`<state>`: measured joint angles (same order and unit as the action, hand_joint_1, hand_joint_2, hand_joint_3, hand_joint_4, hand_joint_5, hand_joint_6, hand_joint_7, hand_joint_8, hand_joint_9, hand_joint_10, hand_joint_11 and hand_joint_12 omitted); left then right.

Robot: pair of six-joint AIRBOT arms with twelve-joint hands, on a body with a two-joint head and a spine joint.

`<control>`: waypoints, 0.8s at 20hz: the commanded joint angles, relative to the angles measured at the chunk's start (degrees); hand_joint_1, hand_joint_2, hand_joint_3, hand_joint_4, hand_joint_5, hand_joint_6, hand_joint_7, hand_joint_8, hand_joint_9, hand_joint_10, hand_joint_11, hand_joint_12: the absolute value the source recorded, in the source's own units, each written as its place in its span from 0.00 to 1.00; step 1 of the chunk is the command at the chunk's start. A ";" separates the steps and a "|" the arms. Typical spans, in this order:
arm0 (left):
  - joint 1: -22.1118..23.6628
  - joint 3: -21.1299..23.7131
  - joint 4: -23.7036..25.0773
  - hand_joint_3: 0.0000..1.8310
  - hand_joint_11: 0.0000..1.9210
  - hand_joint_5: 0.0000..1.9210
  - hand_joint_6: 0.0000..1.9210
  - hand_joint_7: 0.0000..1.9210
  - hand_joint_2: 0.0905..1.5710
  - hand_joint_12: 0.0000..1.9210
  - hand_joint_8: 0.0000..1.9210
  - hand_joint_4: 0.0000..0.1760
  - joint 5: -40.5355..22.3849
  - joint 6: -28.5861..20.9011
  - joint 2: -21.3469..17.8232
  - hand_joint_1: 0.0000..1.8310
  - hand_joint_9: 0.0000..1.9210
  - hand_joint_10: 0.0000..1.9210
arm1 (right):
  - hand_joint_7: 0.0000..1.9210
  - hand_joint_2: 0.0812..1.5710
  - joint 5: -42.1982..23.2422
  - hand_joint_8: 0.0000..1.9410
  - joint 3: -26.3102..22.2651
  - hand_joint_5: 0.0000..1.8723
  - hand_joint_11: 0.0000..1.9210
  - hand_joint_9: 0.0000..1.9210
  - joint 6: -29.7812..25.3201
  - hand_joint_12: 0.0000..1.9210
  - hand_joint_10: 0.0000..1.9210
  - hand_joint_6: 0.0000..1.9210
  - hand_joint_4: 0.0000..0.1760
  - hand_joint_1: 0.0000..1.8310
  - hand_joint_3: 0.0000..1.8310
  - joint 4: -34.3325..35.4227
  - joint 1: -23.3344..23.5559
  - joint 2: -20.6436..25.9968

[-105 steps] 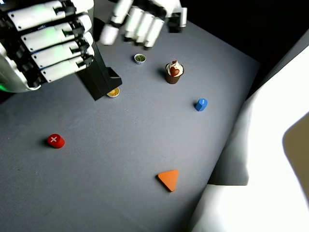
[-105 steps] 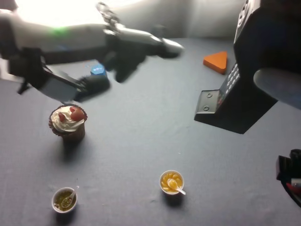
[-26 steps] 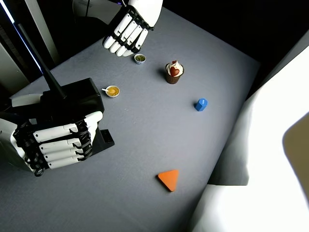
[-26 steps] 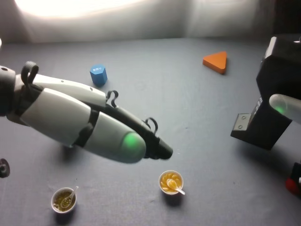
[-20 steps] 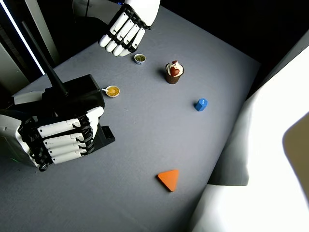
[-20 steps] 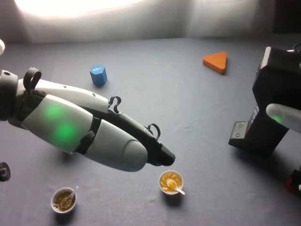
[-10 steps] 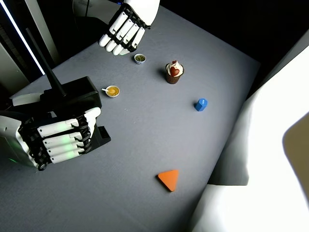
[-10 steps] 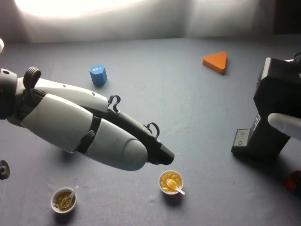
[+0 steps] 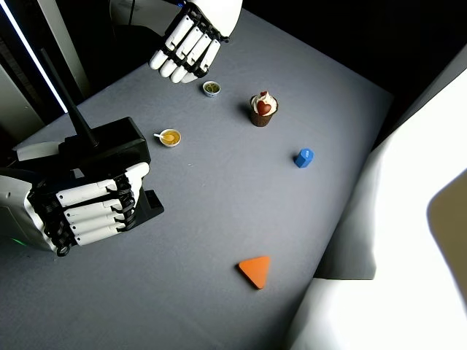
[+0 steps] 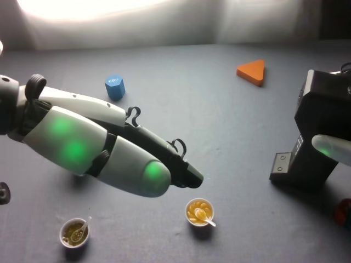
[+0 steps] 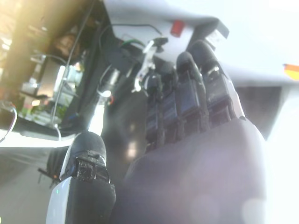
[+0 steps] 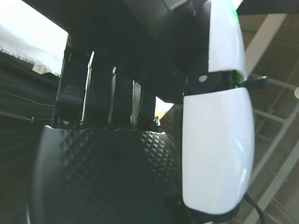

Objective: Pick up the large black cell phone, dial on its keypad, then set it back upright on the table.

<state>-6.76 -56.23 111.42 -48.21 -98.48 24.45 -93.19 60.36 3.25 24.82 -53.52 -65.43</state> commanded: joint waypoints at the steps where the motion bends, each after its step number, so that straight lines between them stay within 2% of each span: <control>1: 1.46 0.34 -4.14 0.00 0.00 0.16 0.00 0.15 0.78 0.40 0.00 0.00 -0.22 -0.49 -0.54 0.03 0.13 0.00 | 0.43 0.69 -7.84 0.57 0.12 0.51 0.46 0.48 -1.13 0.81 0.63 0.39 0.00 0.81 0.00 -1.24 -0.13 0.42; 2: 1.52 0.35 -3.94 0.00 0.00 0.17 0.00 0.16 0.77 0.41 0.00 0.00 -0.26 -0.62 -0.54 0.04 0.14 0.00 | 0.44 0.69 -7.84 0.55 0.12 0.51 0.48 0.48 -1.13 0.79 0.62 0.39 0.00 0.81 0.00 -1.23 -0.15 0.41; 3: 1.54 0.35 -3.88 0.00 0.00 0.16 0.00 0.15 0.77 0.41 0.00 0.00 -0.26 -0.62 -0.54 0.04 0.13 0.00 | 0.45 0.70 -7.84 0.57 0.11 0.49 0.48 0.49 -1.13 0.69 0.67 0.44 0.00 0.76 0.00 -1.23 -0.16 0.40; 5: 1.55 0.36 -3.89 0.00 0.00 0.17 0.00 0.15 0.77 0.40 0.00 0.00 -0.26 -0.71 -0.58 0.05 0.13 0.00 | 0.44 0.71 -7.84 0.61 0.12 0.50 0.50 0.49 -1.13 0.64 0.68 0.45 0.00 0.75 0.00 -1.23 -0.17 0.36; 9: 1.95 0.39 -3.11 0.00 0.00 0.17 0.00 0.16 0.77 0.42 0.00 0.00 -0.38 -1.20 -0.91 0.04 0.15 0.00 | 0.43 0.71 -7.84 0.60 0.14 0.49 0.51 0.50 -1.13 0.64 0.68 0.48 0.00 0.75 0.00 -1.23 -0.17 0.35; 11: 2.03 0.39 -3.04 0.00 0.00 0.17 0.00 0.15 0.77 0.42 0.00 0.00 -0.38 -1.20 -1.03 0.03 0.14 0.00 | 0.45 0.70 -7.84 0.59 0.13 0.51 0.53 0.51 -1.13 0.62 0.65 0.43 0.00 0.75 0.00 -1.23 -0.18 0.34; 12: 2.04 0.39 -3.04 0.00 0.00 0.17 0.00 0.15 0.77 0.41 0.00 0.00 -0.38 -1.20 -1.03 0.03 0.13 0.00 | 0.45 0.70 -7.84 0.59 0.11 0.51 0.53 0.51 -1.13 0.62 0.65 0.44 0.00 0.75 0.00 -1.23 -0.18 0.32; 14: 2.04 0.40 -3.04 0.00 0.00 0.18 0.00 0.17 0.76 0.45 0.00 0.00 -0.37 -1.20 -1.03 0.04 0.15 0.00 | 0.47 0.69 -7.84 0.56 0.08 0.52 0.53 0.52 -1.13 0.61 0.63 0.42 0.00 0.76 0.00 -1.23 -0.18 0.26; 15: 2.04 0.42 -3.04 0.00 0.00 0.18 0.00 0.16 0.76 0.45 0.00 0.00 -0.37 -1.20 -1.03 0.05 0.15 0.00 | 0.45 0.68 -7.84 0.57 0.05 0.54 0.50 0.50 -1.13 0.73 0.60 0.36 0.00 0.80 0.00 -1.24 -0.21 0.25; 16: 2.04 0.42 -3.04 0.00 0.00 0.18 0.00 0.16 0.76 0.44 0.00 0.00 -0.37 -1.20 -1.03 0.05 0.14 0.00 | 0.44 0.70 -7.84 0.61 0.03 0.53 0.50 0.49 -1.13 0.66 0.65 0.40 0.00 0.76 0.00 -1.24 -0.23 0.25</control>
<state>-6.07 -55.99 112.53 -48.56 -99.13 23.99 -93.43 60.34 3.22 24.80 -53.76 -65.47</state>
